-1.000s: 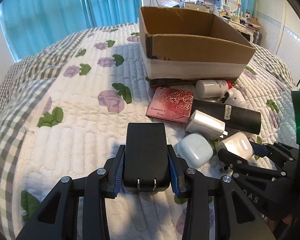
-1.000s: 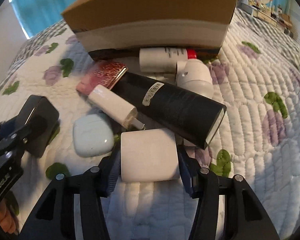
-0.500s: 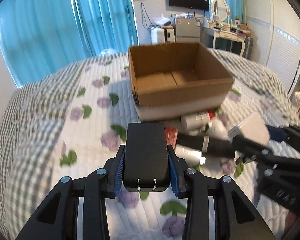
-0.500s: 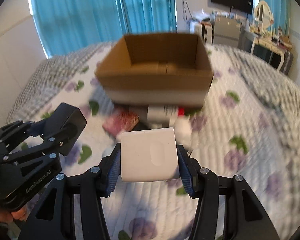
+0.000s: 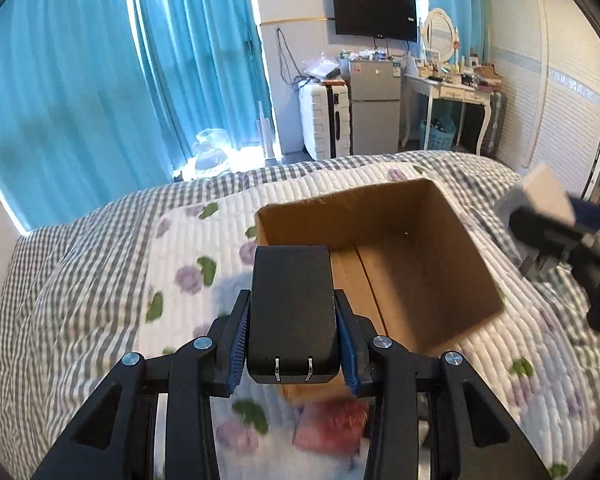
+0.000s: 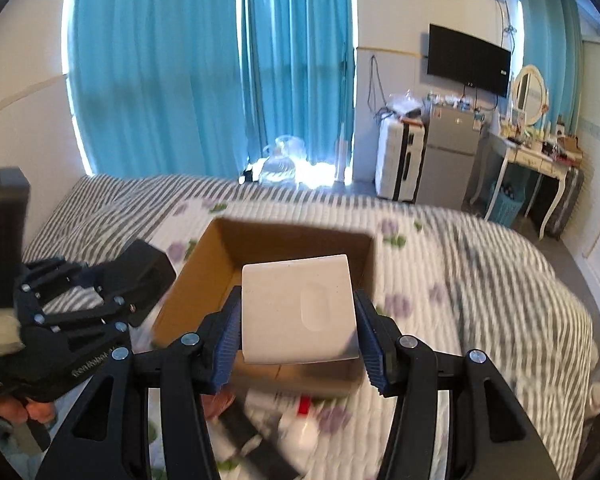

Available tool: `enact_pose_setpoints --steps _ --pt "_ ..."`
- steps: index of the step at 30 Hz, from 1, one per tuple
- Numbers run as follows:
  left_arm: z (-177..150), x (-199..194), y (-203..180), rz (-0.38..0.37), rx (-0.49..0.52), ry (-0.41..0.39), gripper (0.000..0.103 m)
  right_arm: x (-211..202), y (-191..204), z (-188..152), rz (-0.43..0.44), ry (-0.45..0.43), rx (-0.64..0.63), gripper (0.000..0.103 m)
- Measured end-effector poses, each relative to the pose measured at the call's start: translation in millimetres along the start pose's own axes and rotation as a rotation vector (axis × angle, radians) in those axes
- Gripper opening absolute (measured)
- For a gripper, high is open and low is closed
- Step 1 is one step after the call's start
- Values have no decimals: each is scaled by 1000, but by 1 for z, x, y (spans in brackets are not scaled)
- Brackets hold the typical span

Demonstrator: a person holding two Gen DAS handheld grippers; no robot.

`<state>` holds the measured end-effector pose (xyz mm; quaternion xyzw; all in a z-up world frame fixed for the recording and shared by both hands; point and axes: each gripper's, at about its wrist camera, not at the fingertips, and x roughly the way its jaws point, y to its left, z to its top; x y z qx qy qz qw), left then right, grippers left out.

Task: Organize rigid objects
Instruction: 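Carry both items over the box and open both tools to drop them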

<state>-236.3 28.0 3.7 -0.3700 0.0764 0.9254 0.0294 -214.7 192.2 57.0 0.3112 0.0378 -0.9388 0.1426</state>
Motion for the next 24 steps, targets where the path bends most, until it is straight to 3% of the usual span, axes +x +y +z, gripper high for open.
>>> enact_pose_setpoints --steps 5,12,17,19,24 --pt "9 51 -17 -39 27 26 39 44 -19 20 -9 14 20 52" --pt "-3 101 -28 -62 19 99 39 98 -37 0 16 87 45 52" --pt "-7 103 -42 -17 85 92 43 114 -47 -12 35 114 68 52" --pt "-4 97 -42 -41 80 64 51 115 -49 -14 45 116 79 52" --pt "6 75 -35 -25 50 43 52 106 -46 -9 33 101 69 52"
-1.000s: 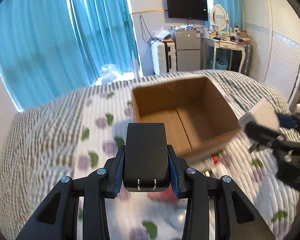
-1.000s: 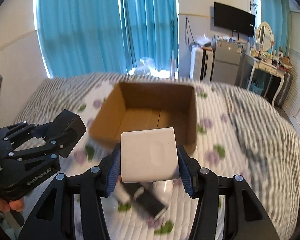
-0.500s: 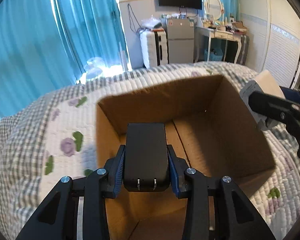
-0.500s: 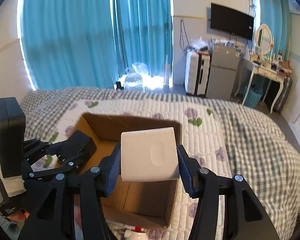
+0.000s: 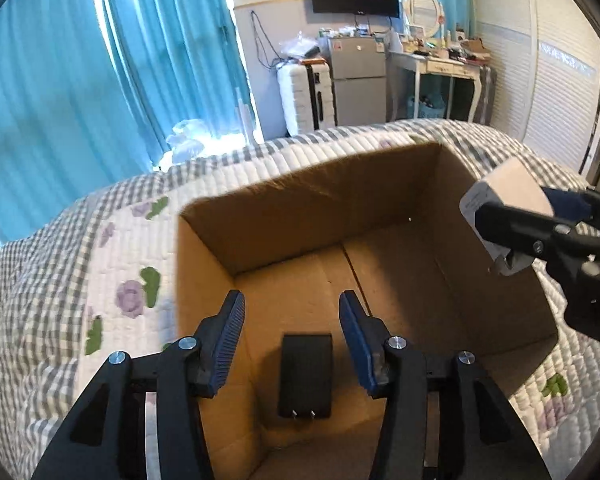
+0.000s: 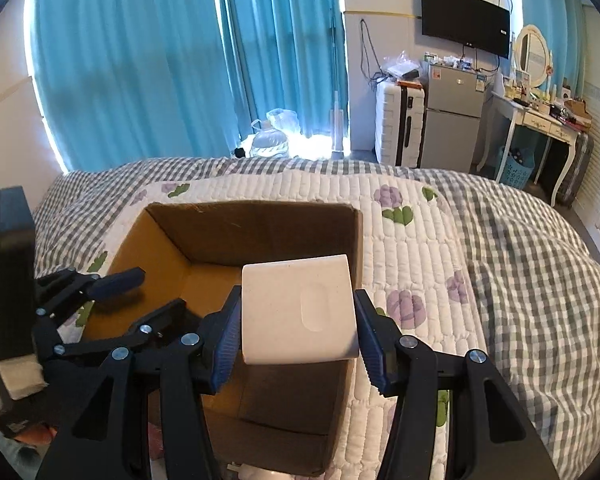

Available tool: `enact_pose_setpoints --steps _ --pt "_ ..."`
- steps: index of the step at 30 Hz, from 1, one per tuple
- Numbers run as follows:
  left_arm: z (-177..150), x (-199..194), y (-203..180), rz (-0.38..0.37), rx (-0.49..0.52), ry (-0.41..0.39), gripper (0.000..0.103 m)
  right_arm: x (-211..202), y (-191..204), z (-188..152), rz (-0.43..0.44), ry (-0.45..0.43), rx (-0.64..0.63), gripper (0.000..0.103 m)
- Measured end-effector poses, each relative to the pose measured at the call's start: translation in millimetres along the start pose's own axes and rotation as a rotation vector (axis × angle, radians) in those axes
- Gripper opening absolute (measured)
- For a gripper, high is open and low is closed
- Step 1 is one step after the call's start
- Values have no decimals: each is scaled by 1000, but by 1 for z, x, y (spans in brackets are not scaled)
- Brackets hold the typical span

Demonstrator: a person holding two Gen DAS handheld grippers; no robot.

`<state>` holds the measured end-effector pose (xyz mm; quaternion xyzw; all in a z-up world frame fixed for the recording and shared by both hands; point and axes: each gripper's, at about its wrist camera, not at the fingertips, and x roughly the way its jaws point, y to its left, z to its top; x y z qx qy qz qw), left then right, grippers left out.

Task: Organize rigid objects
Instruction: 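Carry both items over the box and open both tools to drop them, then grasp the white earbud case with the left tool while the right tool grasps the white plug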

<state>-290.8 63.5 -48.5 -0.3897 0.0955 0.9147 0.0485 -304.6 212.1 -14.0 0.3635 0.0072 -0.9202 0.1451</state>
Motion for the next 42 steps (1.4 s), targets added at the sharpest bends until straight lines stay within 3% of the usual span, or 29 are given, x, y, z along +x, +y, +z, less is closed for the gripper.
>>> enact_pose_setpoints --steps 6,12,14,16,23,26,28,36,37,42 --pt "-8 -22 21 19 -44 -24 52 0 9 -3 -6 20 -15 52" --pt "-22 -23 44 17 -102 -24 52 28 21 -19 -20 68 -43 53" --pt "-24 -27 45 16 -104 -30 52 32 22 -21 -7 70 -51 57" --pt "-25 -32 48 17 -109 -36 52 26 23 -20 5 43 -57 73" --pt "-25 -76 51 24 -124 -86 52 -32 29 -4 -6 -55 -46 79" --pt "-28 -99 48 14 -137 -102 69 -65 38 -7 -17 -79 -72 84" --pt "-33 -113 44 22 -145 -114 89 -89 44 -13 -10 -96 -97 86" --pt "-76 -141 30 45 -155 -100 97 -143 48 -64 -42 -105 -93 98" --pt "-85 -139 30 44 -162 -90 97 -147 48 -73 -54 -101 -96 103" --pt "-127 -112 24 48 -190 -23 97 -138 48 -114 -100 -72 -126 103"
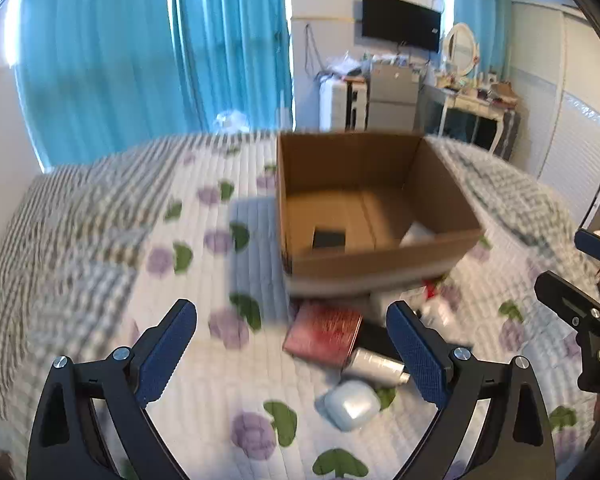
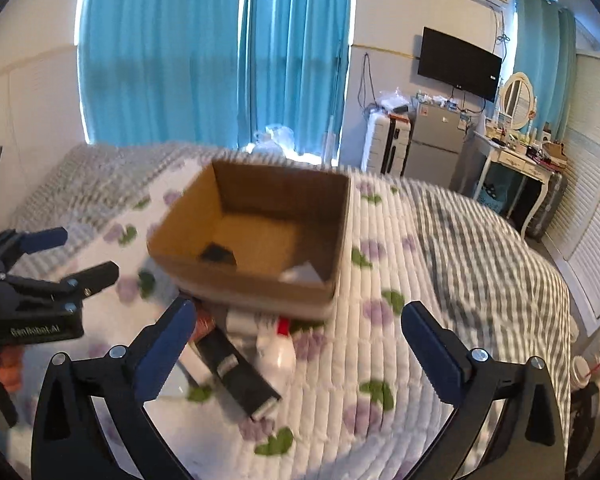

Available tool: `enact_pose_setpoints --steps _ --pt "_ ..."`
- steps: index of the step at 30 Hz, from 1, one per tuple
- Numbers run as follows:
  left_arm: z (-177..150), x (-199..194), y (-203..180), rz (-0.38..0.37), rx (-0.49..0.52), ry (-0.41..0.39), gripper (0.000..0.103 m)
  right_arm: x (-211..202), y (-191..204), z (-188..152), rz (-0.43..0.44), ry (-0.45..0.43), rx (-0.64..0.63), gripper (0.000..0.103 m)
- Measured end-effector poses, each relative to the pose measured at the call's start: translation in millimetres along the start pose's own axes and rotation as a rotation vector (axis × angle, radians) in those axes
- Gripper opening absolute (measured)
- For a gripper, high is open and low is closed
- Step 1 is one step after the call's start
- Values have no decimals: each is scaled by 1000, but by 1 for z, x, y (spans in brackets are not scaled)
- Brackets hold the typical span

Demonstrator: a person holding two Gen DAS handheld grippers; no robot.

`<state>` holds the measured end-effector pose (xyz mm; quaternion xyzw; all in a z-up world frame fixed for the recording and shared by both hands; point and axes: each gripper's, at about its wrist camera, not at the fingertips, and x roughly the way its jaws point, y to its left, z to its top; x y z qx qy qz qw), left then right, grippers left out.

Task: Organize rigid objects
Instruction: 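Grasp the white earbud case with the left tool while the right tool grasps the white plug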

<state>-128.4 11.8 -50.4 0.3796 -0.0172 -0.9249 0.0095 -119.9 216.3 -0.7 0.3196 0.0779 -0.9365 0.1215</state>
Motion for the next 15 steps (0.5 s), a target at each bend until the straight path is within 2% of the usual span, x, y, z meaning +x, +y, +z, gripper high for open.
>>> enact_pose_setpoints --steps 3,7,10,15 --pt "-23 19 -5 1 3 27 97 21 2 -24 -7 40 14 103" --pt "-57 47 -11 -24 -19 115 97 58 1 -54 -3 131 21 103" --pt "-73 59 -22 -50 24 159 97 72 -5 -65 -9 188 51 103" --pt "-86 72 -33 -74 51 199 97 78 -16 -67 -11 208 110 103"
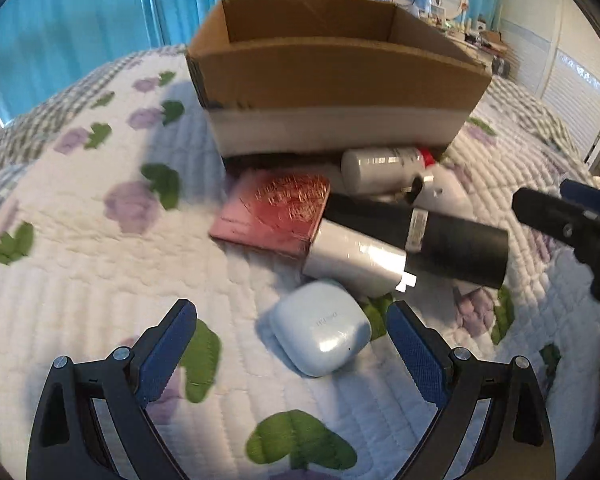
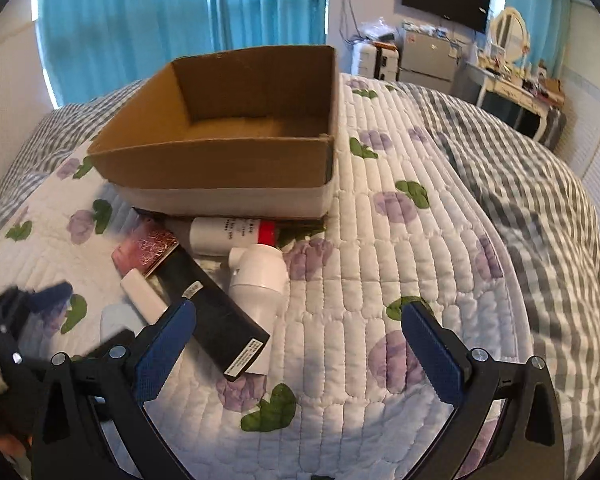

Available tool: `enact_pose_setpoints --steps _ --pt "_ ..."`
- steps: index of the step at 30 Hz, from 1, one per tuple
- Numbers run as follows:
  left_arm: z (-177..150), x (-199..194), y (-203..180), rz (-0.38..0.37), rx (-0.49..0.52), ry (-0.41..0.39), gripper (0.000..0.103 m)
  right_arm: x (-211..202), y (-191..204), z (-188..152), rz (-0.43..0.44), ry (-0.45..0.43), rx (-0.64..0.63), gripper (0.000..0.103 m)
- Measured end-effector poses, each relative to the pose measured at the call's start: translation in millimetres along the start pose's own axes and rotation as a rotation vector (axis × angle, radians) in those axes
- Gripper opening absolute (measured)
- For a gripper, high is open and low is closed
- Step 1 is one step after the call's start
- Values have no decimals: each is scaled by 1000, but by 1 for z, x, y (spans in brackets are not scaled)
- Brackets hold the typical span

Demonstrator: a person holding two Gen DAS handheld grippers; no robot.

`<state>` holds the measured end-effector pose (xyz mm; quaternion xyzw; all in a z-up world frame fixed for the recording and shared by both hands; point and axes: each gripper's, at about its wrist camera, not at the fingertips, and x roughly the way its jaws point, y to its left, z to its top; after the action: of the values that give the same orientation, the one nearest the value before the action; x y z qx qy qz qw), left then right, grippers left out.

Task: Organize rigid objects
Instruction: 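Grasp the white earbud case with the left tool while the right tool grasps the white plug, then carry both items into the box and open both tools to release them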

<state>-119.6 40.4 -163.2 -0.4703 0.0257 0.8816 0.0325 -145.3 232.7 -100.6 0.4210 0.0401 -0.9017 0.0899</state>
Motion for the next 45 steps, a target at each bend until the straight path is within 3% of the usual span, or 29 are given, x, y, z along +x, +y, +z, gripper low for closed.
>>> enact_pose_setpoints --steps 2,4,7,13,19,21,28,30,31,32,35,45 --pt "-3 7 -3 0 6 17 91 4 -3 -1 -2 15 15 103" --pt "-5 14 -7 -5 22 32 71 9 -3 -2 -5 28 23 103" --pt "-9 15 -17 -13 72 35 59 12 -1 -2 -9 36 20 103" --pt "-10 -10 -6 -42 29 -2 59 2 6 -4 0 -6 -13 103" --pt "-1 -43 26 3 -28 -60 59 -3 31 -3 88 -6 -98 103" --pt "-1 -50 34 63 -32 -67 59 0 51 -5 124 7 -173 102" --pt "-3 -53 55 94 -81 -60 59 33 110 -13 190 83 -351 69" --pt "-4 -53 61 81 -101 -57 59 41 118 -13 174 82 -378 67" --pt "-4 -52 63 82 -110 -54 59 42 119 -13 171 78 -385 61" --pt "-4 -51 66 82 -120 -49 59 43 121 -13 173 78 -391 44" --pt "-3 -50 72 61 -149 -47 59 47 124 -19 173 114 -405 31" --pt "-3 -48 73 49 -146 -43 59 60 131 -18 154 136 -393 30"
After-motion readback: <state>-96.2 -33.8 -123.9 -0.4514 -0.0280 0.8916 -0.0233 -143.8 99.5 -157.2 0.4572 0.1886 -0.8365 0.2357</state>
